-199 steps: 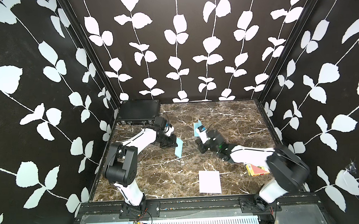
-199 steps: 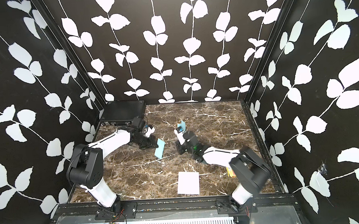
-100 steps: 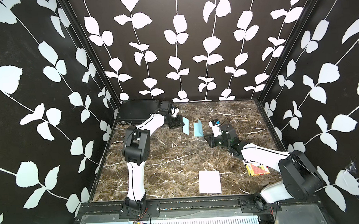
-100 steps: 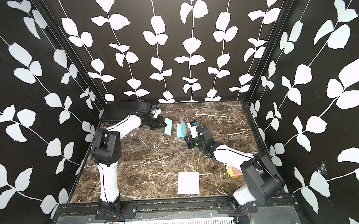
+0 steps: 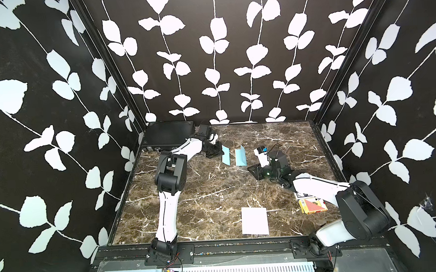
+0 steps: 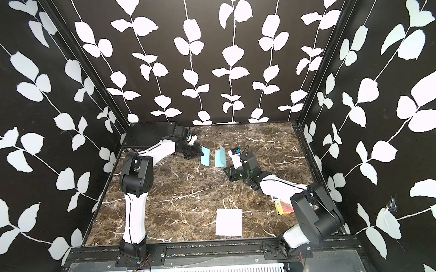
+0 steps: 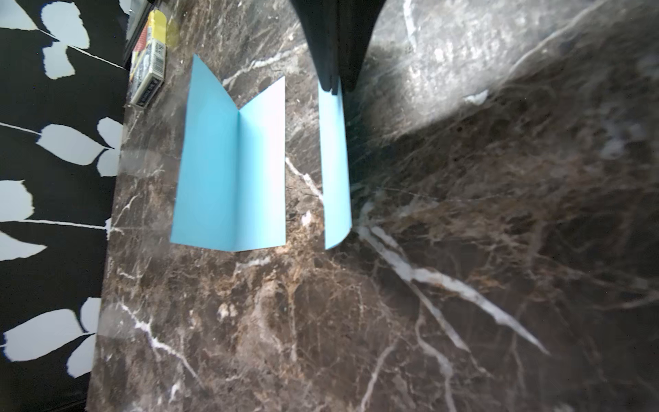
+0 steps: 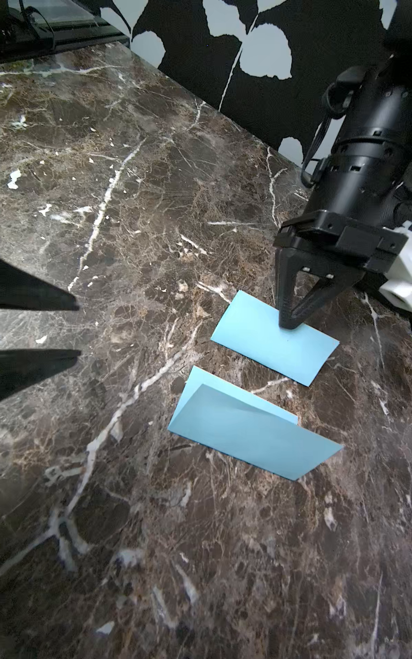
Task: Fold the square paper along the opposite sides
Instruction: Place the paper at the center of the board.
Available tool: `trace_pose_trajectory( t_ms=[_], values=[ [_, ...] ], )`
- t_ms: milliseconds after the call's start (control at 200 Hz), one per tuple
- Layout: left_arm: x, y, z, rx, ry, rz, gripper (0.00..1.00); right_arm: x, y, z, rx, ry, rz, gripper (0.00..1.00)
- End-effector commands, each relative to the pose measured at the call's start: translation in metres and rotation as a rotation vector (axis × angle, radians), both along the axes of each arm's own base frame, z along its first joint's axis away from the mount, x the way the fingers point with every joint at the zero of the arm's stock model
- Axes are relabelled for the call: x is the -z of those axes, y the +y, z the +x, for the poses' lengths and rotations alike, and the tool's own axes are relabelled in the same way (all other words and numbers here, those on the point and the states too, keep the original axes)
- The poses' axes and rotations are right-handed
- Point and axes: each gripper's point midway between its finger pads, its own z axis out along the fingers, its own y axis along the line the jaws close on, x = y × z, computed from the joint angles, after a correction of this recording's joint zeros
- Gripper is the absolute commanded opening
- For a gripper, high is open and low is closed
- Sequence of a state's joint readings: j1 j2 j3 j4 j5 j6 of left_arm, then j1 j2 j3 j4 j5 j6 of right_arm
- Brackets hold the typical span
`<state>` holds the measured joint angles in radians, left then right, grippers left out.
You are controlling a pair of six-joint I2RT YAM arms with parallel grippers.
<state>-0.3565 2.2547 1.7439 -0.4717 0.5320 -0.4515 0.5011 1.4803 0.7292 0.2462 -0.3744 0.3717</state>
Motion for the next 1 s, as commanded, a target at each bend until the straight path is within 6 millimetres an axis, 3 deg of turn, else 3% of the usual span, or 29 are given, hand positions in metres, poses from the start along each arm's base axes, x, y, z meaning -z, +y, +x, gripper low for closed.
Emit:
trace_pose_trajectory(
  t_ms=[0,230,615,775,920,995],
  values=[
    [-0.001,0.006,0.003,-0.001,-0.011,0.028,0.07,-0.003,0.003,0.001,-0.014,0.007,0.015,0.23],
    [0.006,0.009,0.005,-0.004,-0.013,0.057,0.25,-0.001,0.003,-0.003,-0.021,0.020,0.018,0.23],
    [0.010,0.015,0.002,-0.014,0.002,0.091,0.78,0.006,-0.010,-0.021,-0.011,0.099,-0.038,0.29],
    [-0.025,0.021,0.006,-0.034,-0.066,0.111,0.98,0.022,-0.027,-0.054,0.054,0.179,-0.176,0.29],
    [-0.069,0.030,-0.009,-0.077,-0.152,0.132,0.99,0.040,-0.045,-0.095,0.121,0.150,-0.433,0.29],
    [-0.082,0.030,-0.026,-0.083,-0.187,0.146,0.99,0.048,-0.042,-0.109,0.126,0.162,-0.471,0.31]
  ],
)
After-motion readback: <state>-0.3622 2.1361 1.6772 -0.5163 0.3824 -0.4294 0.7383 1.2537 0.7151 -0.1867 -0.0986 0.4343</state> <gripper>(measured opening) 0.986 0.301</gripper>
